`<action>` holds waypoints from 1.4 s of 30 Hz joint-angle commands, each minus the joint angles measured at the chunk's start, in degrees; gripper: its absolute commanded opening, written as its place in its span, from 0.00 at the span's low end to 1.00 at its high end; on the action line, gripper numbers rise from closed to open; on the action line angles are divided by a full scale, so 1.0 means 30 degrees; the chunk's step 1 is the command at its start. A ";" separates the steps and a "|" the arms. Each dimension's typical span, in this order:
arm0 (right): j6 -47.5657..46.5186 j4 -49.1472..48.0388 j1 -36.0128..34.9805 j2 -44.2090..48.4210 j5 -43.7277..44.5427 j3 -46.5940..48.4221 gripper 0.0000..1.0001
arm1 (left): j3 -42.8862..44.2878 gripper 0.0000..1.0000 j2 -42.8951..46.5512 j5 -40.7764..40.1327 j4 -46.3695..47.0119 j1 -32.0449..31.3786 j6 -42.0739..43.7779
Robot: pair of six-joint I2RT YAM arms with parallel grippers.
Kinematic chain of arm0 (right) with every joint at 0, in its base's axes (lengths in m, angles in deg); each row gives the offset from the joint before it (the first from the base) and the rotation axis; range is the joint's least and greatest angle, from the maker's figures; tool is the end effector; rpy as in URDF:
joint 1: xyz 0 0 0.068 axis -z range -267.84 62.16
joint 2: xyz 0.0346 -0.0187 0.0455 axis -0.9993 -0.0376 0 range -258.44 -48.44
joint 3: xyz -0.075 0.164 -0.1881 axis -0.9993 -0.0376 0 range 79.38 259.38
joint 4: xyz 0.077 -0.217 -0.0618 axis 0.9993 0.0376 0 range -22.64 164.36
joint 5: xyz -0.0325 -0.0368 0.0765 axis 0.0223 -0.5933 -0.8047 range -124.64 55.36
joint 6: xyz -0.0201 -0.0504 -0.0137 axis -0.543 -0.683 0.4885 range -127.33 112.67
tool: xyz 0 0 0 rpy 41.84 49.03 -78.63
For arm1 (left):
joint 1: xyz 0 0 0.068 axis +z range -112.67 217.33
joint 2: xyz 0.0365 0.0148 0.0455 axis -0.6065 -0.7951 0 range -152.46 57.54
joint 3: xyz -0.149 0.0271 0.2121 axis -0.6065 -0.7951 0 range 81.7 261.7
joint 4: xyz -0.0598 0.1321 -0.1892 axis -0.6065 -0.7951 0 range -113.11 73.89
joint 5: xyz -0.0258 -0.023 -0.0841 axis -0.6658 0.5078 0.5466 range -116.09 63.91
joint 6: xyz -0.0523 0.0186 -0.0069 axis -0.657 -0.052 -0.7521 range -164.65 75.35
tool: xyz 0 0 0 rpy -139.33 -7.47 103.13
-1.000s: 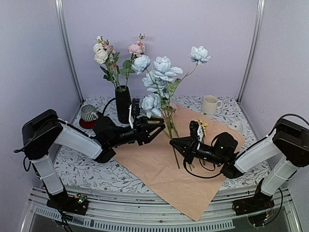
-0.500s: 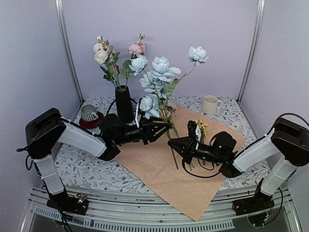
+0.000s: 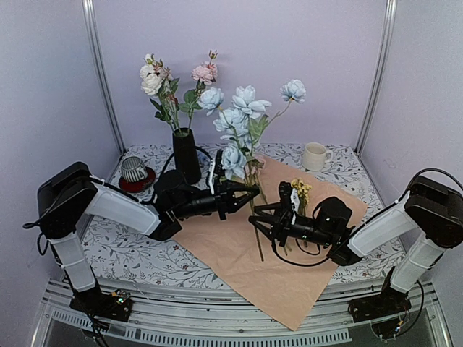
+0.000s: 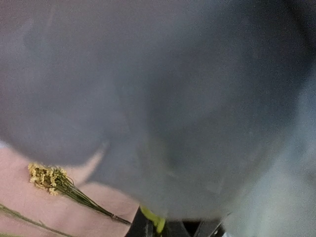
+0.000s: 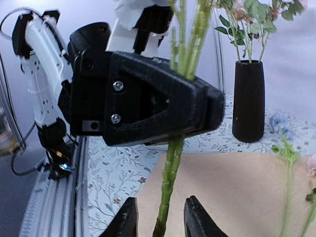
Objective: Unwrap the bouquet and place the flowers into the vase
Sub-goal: Pass from the right arm to the left, then place the fake flower in the vase.
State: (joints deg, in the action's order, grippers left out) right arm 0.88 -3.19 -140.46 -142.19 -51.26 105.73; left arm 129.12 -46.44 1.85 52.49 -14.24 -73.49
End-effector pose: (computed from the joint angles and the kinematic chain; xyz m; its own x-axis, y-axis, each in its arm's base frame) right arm 0.1656 0.2350 0.1901 -0.1005 0.0939 -0.9905 -0.9300 0.3449 0.1270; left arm 0.2082 -0.2917 0.2292 -0.3577 -0.2348 -0.9038 0.9183 0.0875 -0.3862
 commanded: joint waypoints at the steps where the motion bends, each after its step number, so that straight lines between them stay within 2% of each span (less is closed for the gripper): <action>1: -0.0257 -0.0574 -0.0113 0.0090 0.0437 0.0097 0.54 | -0.0271 0.00 0.1274 -0.0882 -0.1078 -0.0176 0.0915; 9: -0.0662 -0.3379 -0.0104 0.0231 0.1575 -0.1256 0.99 | -0.1389 0.00 0.4312 -0.2180 -0.3911 0.1084 0.1899; 13: -0.1210 -0.5204 -0.0101 0.0090 0.1802 -0.2130 0.99 | -0.1702 0.00 0.6482 -0.2948 -0.6131 0.2226 0.2611; 19: -0.1493 -0.5199 -0.0123 0.0138 0.2004 -0.2162 0.99 | -0.0446 0.00 0.9104 -0.2892 -1.0820 0.5356 0.1814; 21: -0.1505 -0.5064 -0.0099 0.0095 0.2444 -0.2110 0.99 | -0.0168 0.00 0.9877 -0.3046 -1.1777 0.5939 0.2372; 27: -0.1662 -0.4486 -0.0100 0.0275 0.4361 -0.2048 0.99 | 0.0936 0.00 1.1274 -0.5671 -1.4160 0.7313 0.3538; 33: -0.1825 -0.4554 -0.0099 0.0225 0.4262 -0.2066 0.99 | 0.2679 0.00 1.1341 -0.7156 -1.3940 0.9059 0.4112; 42: -0.1977 -0.4592 -0.0119 0.0314 0.4173 -0.2103 0.99 | 0.6329 0.00 0.8959 -0.8420 -1.2612 0.9685 0.6558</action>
State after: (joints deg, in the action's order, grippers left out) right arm -4.41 -16.41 -140.46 -142.15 -39.39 99.61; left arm 143.00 -16.02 -20.62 12.34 13.80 -59.04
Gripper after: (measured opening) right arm 0.987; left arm 0.039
